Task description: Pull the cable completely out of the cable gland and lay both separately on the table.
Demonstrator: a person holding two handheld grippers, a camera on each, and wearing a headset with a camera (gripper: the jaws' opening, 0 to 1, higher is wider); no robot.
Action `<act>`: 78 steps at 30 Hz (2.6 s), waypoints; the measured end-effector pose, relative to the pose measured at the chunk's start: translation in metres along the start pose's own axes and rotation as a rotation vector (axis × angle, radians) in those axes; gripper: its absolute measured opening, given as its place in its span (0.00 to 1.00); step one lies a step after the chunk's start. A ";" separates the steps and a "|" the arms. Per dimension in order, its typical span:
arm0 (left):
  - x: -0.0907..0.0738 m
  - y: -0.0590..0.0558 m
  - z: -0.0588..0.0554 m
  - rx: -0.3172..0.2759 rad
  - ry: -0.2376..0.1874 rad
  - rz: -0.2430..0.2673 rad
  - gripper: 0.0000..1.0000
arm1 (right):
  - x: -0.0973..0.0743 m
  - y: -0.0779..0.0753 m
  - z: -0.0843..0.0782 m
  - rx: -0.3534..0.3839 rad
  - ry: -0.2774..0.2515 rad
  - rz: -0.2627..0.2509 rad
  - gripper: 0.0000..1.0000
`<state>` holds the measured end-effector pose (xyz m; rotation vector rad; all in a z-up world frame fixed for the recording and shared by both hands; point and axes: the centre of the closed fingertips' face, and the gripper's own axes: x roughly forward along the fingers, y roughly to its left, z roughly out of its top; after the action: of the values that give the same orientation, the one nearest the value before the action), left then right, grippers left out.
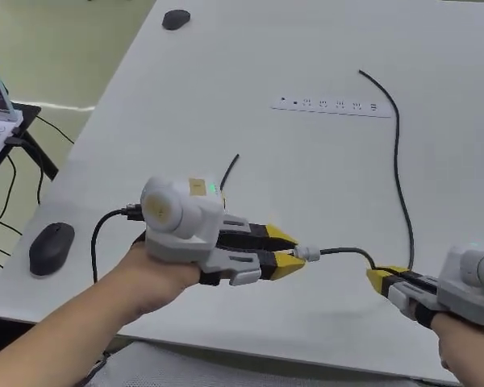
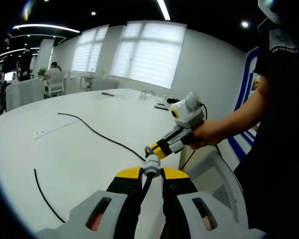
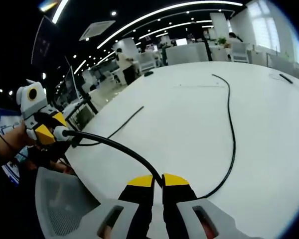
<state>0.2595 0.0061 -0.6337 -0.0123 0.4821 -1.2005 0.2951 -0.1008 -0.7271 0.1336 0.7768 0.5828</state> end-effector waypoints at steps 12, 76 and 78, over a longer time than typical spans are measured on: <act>-0.002 0.005 0.001 -0.019 -0.004 0.009 0.14 | -0.009 0.008 0.008 -0.106 -0.057 0.024 0.02; -0.001 0.005 -0.012 -0.019 0.038 0.013 0.14 | -0.005 0.078 0.029 -0.632 0.036 0.085 0.00; -0.001 0.006 -0.011 -0.024 0.036 0.011 0.14 | -0.005 0.072 0.028 -0.601 0.036 0.079 0.00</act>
<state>0.2603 0.0117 -0.6447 -0.0085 0.5275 -1.1857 0.2795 -0.0405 -0.6808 -0.4019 0.6040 0.8721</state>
